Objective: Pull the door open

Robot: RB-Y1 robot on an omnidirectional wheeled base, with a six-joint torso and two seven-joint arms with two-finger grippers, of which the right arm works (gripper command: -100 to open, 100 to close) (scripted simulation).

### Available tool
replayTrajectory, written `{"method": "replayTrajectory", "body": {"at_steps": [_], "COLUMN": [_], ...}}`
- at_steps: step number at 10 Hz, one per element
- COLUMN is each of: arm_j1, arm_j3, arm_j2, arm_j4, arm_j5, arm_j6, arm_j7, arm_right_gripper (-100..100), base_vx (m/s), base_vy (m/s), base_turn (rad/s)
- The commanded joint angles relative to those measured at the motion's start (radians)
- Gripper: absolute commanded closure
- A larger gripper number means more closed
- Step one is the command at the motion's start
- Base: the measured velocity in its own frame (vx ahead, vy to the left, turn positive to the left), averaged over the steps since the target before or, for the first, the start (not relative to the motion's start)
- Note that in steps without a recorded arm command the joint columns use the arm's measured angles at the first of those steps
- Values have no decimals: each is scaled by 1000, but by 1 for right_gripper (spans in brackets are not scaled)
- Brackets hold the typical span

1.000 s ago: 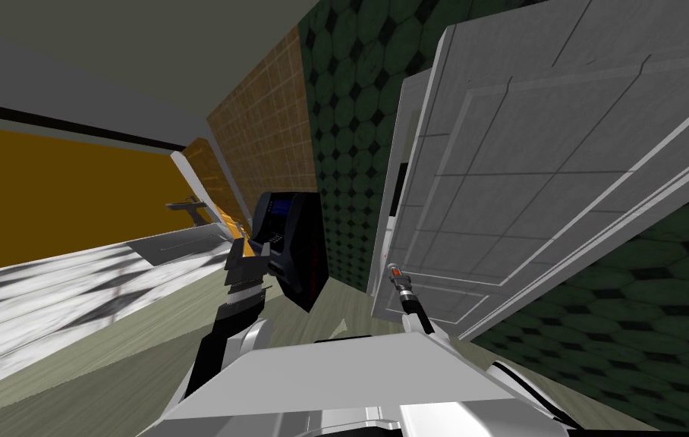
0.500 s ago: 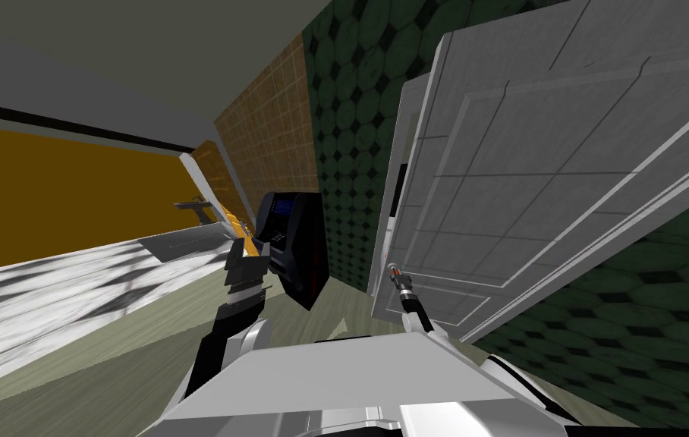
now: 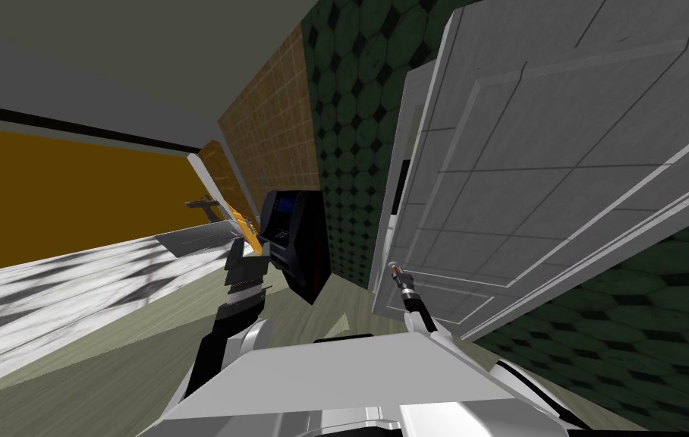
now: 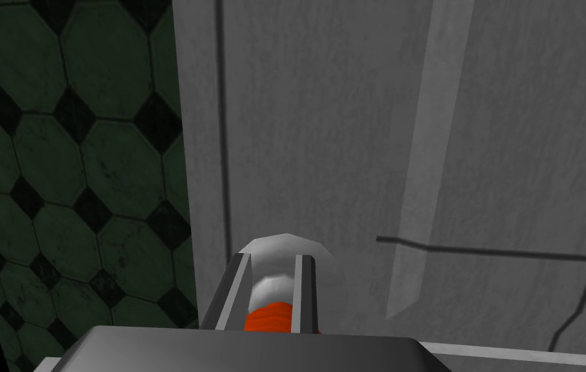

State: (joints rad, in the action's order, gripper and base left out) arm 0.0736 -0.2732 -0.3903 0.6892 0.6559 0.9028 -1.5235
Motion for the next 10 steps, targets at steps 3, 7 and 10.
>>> {"method": "replayTrajectory", "body": {"at_steps": [3,7,10], "arm_j1": [-22,-45,-44], "arm_j3": [-35,-67,-72], "arm_j2": [-5,-30,-56], "arm_j4": [-16,-14,-3], "arm_j5": [-12,-25,-29], "arm_j6": [2,13,42], "arm_j7": [-35,-76,-98], "arm_right_gripper": [100,100,100], "base_vx": [-180,-111,-190], "base_vy": [-20,-17,-43], "base_turn": [82,77,85]}}
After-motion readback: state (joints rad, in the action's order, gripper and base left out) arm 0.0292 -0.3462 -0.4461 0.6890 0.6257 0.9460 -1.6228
